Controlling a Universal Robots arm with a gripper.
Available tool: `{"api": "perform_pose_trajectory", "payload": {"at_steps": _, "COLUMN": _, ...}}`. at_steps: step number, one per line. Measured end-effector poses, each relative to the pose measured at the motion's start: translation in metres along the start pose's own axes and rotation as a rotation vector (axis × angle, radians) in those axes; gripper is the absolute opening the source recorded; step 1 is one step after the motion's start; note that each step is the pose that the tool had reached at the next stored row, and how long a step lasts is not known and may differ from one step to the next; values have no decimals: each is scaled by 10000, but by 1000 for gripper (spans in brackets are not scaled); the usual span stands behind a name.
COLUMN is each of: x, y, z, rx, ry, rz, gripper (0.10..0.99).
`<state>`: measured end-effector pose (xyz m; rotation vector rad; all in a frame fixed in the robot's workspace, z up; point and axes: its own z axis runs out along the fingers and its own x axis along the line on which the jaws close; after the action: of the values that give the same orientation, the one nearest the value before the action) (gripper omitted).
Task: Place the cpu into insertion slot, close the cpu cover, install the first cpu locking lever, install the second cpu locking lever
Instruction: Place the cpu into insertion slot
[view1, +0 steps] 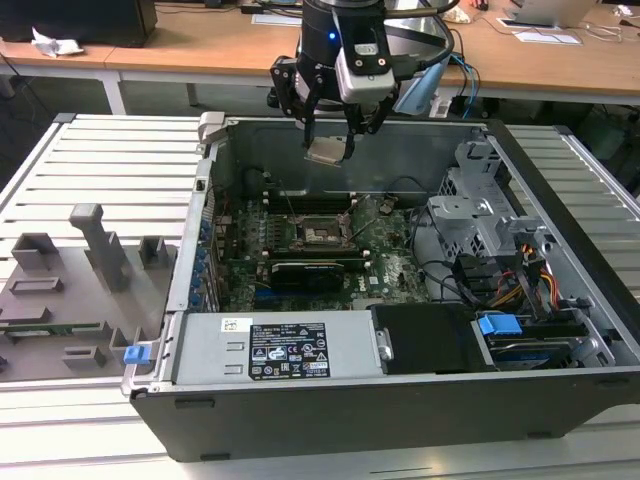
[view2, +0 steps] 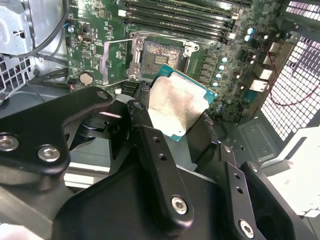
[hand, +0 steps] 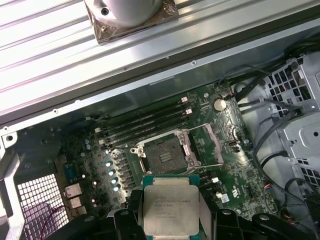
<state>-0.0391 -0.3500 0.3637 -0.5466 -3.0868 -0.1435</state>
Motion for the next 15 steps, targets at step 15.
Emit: {"api": "perform_pose_trajectory", "payload": {"at_steps": 15, "x": 0, "y": 0, "z": 1, "rx": -9, "ry": -45, "rz": 497, "gripper": 537}}
